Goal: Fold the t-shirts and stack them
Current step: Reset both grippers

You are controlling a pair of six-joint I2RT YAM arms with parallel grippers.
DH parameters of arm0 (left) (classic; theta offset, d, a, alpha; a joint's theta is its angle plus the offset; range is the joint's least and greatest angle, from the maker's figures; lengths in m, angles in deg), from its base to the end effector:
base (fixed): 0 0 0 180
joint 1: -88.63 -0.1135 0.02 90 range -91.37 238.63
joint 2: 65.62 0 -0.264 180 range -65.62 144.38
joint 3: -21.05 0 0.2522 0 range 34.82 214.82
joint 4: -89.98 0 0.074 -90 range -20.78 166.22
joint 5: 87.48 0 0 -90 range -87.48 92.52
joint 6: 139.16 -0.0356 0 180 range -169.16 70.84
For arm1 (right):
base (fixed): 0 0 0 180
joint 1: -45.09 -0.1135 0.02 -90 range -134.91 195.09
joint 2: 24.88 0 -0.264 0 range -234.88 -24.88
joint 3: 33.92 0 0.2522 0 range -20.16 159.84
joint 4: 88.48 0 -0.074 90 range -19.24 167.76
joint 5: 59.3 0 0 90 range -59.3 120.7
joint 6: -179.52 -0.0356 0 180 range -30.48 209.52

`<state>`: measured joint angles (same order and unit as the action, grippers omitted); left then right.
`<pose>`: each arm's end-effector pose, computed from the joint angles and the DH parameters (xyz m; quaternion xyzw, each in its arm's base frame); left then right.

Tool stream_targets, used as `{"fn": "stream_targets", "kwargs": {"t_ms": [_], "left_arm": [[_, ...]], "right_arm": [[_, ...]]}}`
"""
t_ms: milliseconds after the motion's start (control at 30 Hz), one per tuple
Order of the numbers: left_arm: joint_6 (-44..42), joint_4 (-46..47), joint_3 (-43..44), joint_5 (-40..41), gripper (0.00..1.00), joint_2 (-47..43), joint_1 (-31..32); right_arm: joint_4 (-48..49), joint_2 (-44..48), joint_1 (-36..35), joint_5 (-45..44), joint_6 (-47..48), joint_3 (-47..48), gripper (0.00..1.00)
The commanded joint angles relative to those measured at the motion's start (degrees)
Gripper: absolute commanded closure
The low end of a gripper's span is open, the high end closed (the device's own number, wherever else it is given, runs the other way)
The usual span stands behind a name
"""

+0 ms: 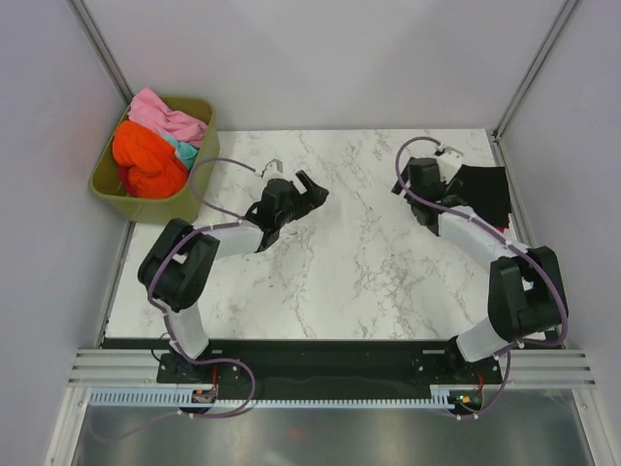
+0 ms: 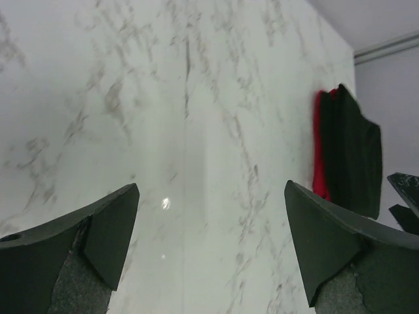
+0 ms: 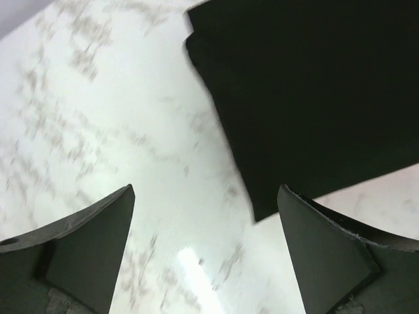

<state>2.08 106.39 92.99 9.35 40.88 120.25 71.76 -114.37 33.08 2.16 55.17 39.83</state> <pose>0.3484 -0.2096 0.1895 -0.1722 0.7906 -0.3514 0.4710 0.3421 0.0554 0.2479 0.2776 0.8234 -0.0268 0.4942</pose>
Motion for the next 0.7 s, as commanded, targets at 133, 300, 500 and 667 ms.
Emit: {"fn": "stream_targets", "kwargs": {"t_ms": [133, 300, 500, 667], "left_arm": [[-2.28, -14.88, -8.59, 2.20, 0.00, -18.06, -4.19], [-2.12, -9.87, -20.81, 6.87, 0.00, -25.89, -4.81], [-0.36, -9.09, -30.30, 4.51, 0.00, -34.33, -5.16], [-0.97, -7.41, -36.45, 3.63, 0.00, -39.60, -5.42]], "right_arm": [[-2.44, 3.09, -20.83, -8.21, -1.94, -2.76, 0.02], [-2.00, 5.82, -23.41, -0.21, -3.27, -7.86, 0.02], [5.29, 11.00, -23.41, 6.21, -1.69, -13.49, 0.02], [5.21, 9.95, -23.41, 7.26, -1.51, -13.06, 0.02]]}}
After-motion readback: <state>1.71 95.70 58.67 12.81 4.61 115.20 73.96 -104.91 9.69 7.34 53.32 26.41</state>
